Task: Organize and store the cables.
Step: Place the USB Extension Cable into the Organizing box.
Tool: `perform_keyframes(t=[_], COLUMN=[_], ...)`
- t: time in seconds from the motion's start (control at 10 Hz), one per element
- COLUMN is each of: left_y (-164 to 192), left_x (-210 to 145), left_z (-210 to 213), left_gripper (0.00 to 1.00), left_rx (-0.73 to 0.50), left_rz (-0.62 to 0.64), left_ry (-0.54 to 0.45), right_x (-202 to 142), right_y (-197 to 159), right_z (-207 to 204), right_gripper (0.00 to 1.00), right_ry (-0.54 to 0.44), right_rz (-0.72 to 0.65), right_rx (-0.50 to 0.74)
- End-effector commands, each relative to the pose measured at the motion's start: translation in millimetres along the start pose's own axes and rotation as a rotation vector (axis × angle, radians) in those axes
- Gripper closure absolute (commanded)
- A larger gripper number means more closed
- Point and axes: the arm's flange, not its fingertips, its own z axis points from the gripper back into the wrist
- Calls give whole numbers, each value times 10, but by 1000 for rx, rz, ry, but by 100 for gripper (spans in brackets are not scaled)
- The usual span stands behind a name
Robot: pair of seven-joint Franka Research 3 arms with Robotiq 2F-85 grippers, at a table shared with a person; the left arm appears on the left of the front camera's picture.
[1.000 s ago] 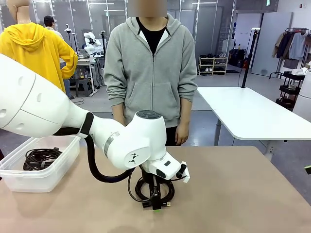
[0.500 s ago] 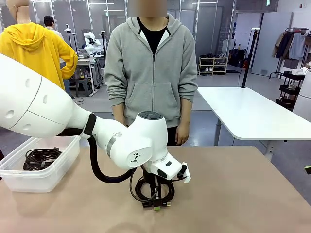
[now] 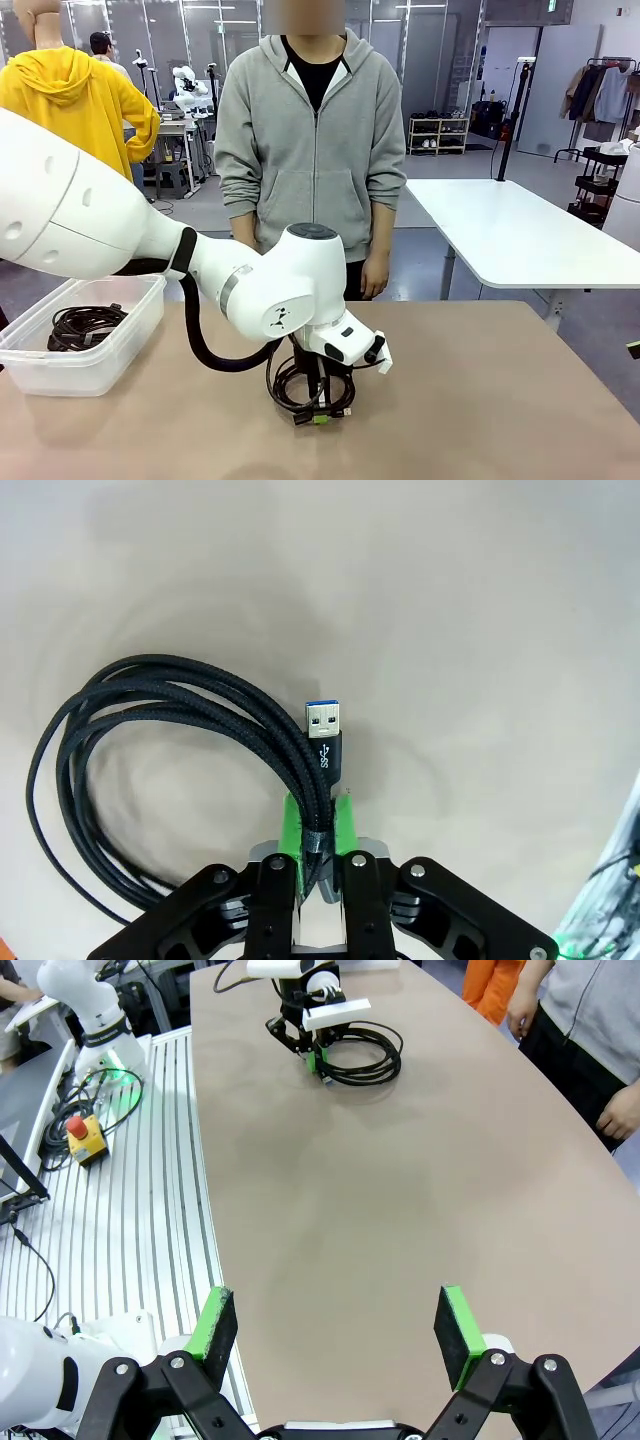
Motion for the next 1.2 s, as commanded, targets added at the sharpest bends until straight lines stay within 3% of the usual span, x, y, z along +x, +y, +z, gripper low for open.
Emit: perform_keyframes(t=[0.0,0.3,0.6,0.8,1.1], left_y=[-59,-27,83,168,250], left_x=[-88,-508,-1104,-1709,-2816], left_z=[459,1315,1633,1733,1869], left_gripper=[100,100,100,100,100], left_rx=[-19,22,52,48,88], left_rz=[-38,-152,-205,-228,-154], left_ry=[-13,55,56,77,74], right_x=[15,15,15,15,15], right_y=[-2,-2,-2,-2,-2], right_z=[1,1,1,1,1], right_gripper=[0,0,0,0,0], right_ry=[-14,-14,-14,-14,-14], right_rz=[1,1,1,1,1], right_rx=[-4,-4,-4,-4,-4])
